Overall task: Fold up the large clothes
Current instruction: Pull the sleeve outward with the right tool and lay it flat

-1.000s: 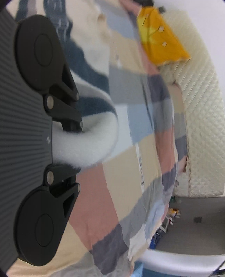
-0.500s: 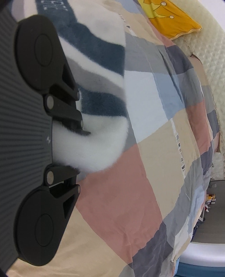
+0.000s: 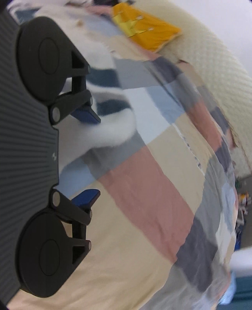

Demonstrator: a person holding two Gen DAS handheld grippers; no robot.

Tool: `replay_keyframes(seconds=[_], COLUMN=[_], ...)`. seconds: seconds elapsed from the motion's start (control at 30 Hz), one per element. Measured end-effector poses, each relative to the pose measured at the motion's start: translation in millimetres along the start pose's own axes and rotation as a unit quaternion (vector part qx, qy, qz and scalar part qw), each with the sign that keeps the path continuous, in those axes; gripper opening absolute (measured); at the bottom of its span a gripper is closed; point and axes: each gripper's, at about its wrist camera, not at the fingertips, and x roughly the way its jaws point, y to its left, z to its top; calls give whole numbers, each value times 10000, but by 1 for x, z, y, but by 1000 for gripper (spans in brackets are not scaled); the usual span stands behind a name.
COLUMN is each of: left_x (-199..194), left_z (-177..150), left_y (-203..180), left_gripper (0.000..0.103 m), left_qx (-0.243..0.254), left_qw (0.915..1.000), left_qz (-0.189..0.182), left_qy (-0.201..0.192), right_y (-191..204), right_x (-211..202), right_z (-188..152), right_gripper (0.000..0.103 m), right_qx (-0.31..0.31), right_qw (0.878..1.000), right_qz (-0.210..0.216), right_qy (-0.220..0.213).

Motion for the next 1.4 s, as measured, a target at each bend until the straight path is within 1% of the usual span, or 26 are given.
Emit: replay_keyframes(seconds=[0.1,0.17,0.23,0.3,0.37,0.4,0.47,0.57,0.63,0.7,0.73,0.77,0.8,0.83,0.87,0.9,0.93,0.97,1.03,1.13,1.23,1.33,1.4], left_x=[-7,-11,-15,-19,-21,-22,-23,-23,-22,-20,-18,-17,-16,-16,-15,-15,-14,-13,-12,-9,-8,-6,-6], left_z=[-2,-3,-3,-4,-4,-5,-5,-6,-5,-5,-5,-5,-5,-5,-5,-5,-5,-5,-4,-4,-4,-3,-4], left_y=[0,1,2,3,3,3,4,5,8,12,15,17,18,20,20,21,21,21,23,23,22,18,14], left_gripper=[49,49,49,49,49,49,49,49,49,49,49,49,49,49,49,49,49,49,49,49,49,49,49], left_qx=[-44,-84,-187,-242,-253,-265,-285,-267,-365,-568,-660,-724,-773,-814,-830,-828,-818,-801,-792,-786,-758,-663,-599], left_qw=[10000,9999,9997,9995,9994,9993,9992,9994,9992,9981,9975,9969,9965,9961,9960,9960,9961,9963,9964,9964,9967,9975,9979], left_qz=[-62,-107,-180,-207,-225,-240,-258,-170,-163,-223,-260,-294,-308,-319,-329,-332,-324,-320,-308,-308,-287,-251,-254], left_qy=[-17,-29,-33,-53,-69,-73,-73,-111,-79,-17,14,43,61,66,68,66,63,61,58,59,46,8,-12], right_y=[-5,-4,-3,-3,-6,-8,-16,-31,-43,-52,-53,-54,-52,-48,-44,-41,-38,-32,-24,-14,-14,-20,-33], right_x=[-23,-37,-48,-55,-59,-59,-55,-46,-38,-29,-26,-22,-21,-22,-25,-28,-32,-36,-47,-61,-75,-84,-90], right_z=[-3,-10,-18,-26,-31,-30,-30,-32,-35,-39,-42,-44,-46,-46,-47,-45,-42,-39,-31,-10,24,67,95], right_gripper=[74,74,74,74,74,74,74,74,74,73,66,56,51,35,17,12,11,10,9,9,8,8,8], right_qx=[266,154,-97,-336,-395,-338,-131,291,609,903,1003,1022,972,858,762,745,693,563,406,207,63,-108,-28], right_qw=[9996,9998,9998,9992,9984,9982,9983,9958,9935,9899,9879,9869,9871,9883,9901,9914,9928,9943,9973,9994,9993,9954,9920], right_qz=[27,95,159,46,-276,-385,-432,-623,-574,-520,-481,-412,-361,-327,-229,-123,-48,-63,-85,-165,-331,-720,-915], right_qy=[-62,-17,87,215,295,312,380,597,769,956,1079,1180,1222,1219,1161,1065,980,901,600,224,-138,-618,-866])
